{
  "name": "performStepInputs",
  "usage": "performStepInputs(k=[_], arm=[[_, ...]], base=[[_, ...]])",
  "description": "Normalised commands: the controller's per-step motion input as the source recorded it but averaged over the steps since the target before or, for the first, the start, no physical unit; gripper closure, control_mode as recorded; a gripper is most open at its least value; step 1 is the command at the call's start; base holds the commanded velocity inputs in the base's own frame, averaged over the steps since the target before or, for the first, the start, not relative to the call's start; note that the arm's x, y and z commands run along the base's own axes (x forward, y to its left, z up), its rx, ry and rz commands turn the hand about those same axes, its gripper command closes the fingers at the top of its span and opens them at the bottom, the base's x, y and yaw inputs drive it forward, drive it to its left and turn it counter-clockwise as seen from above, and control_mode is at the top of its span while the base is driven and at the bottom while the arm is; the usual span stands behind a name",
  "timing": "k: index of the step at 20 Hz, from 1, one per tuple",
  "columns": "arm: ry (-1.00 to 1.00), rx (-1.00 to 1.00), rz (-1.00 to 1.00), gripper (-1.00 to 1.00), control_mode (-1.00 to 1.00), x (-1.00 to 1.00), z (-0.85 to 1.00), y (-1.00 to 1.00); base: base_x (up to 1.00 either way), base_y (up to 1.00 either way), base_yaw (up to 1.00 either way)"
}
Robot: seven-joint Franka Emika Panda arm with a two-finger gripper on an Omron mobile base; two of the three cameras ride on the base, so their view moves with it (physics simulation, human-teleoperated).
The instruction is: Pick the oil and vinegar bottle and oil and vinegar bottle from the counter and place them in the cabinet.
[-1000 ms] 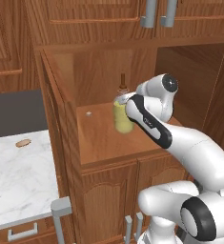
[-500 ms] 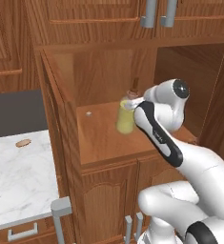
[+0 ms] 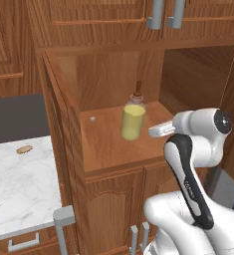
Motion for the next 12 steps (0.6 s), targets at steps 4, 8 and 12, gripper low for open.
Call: performStepInputs(k=[4,8,12], arm=[[-0.18,0.03,0.0,-1.0,-1.0,-1.0,0.01,-0.24],[-0.27,0.02,0.0,-1.0,-1.0,-0.99,0.08,-0.02],[-0.24,0.0,0.0,-1.0,-1.0,-1.0,0.04,0.11]], base=[[0.0,0.0,0.0],[0.0,0.0,0.0],[0.0,0.0,0.0]])
